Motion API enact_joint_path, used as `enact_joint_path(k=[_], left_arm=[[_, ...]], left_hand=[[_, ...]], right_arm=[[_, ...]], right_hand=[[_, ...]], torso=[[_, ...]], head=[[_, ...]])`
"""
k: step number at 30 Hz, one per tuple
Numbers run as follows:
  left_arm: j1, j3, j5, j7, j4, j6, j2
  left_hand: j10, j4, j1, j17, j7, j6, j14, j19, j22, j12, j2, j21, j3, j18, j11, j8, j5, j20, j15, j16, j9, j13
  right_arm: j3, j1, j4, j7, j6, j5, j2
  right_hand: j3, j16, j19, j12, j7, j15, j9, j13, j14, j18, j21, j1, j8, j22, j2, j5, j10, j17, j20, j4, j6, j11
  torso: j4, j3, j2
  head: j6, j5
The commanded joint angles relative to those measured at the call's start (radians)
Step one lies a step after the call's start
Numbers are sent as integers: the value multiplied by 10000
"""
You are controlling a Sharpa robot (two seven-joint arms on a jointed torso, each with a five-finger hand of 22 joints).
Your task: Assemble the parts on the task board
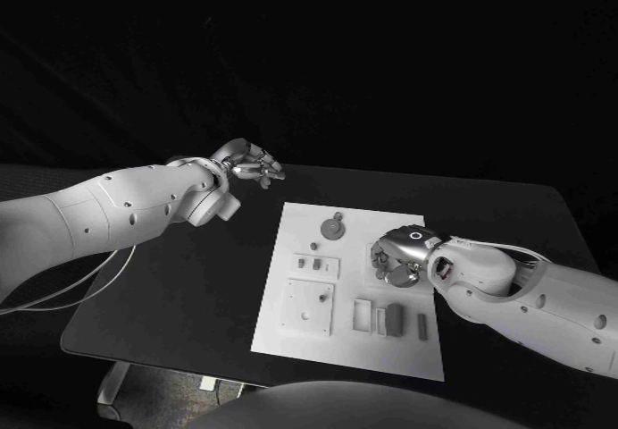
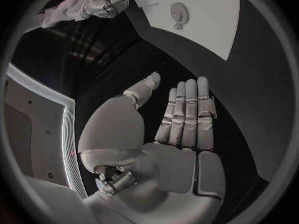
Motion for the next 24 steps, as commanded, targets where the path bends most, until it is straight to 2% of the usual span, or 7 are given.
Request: enact_joint_path(k=[1, 9, 14, 24], left_arm=[[13, 7, 56, 59, 13, 42, 5], [13, 7, 56, 60, 2, 48, 3], [13, 7, 56, 58, -8, 41, -7], [12, 7, 56, 66, -1, 43, -19]], left_hand=[[1, 38, 59, 16, -2, -100, 48, 50, 17, -48, 23, -36, -5, 160, 67, 32, -13, 20, 4, -60, -12, -8], [2, 38, 62, 23, -2, -101, 50, 51, 20, -52, 22, -38, -6, 160, 67, 34, -13, 20, 3, -64, -15, -9], [2, 37, 66, 27, -2, -102, 51, 52, 21, -55, 22, -39, -6, 160, 67, 35, -12, 19, 3, -67, -16, -9], [1, 37, 71, 36, -2, -103, 52, 53, 24, -62, 25, -42, -5, 159, 68, 38, -12, 19, 3, -73, -20, -9]], right_arm=[[-2, -9, 43, 4, -41, -129, -13], [0, -9, 232, 8, -41, -80, -109], [12, -7, 533, -8, 3, 35, -279], [168, 107, 855, -52, -79, -30, -425]], right_hand=[[79, -43, 23, 30, 1, -95, 40, -3, -2, 641, 34, 55, 42, 30, 142, 41, 295, -15, -36, -16, 82, 63], [107, -60, 43, 39, -25, -125, 63, 23, 25, 641, 37, 39, 63, 34, 137, 51, 363, -21, -51, -42, 139, 34], [118, -65, 53, 41, -36, -138, 73, 34, 36, 641, 39, 32, 72, 36, 134, 56, 392, -22, -58, -49, 163, 21], [135, -78, 56, 39, -46, -151, 82, 44, 39, 641, 35, 32, 77, 36, 127, 66, 414, -25, -64, -61, 183, 9]], torso=[[-2, -1, 1], [-2, 4, -1], [-7, 7, -1], [-11, 4, -2]], head=[[-10, 5], [-18, 1], [-24, -2], [-21, -3]])
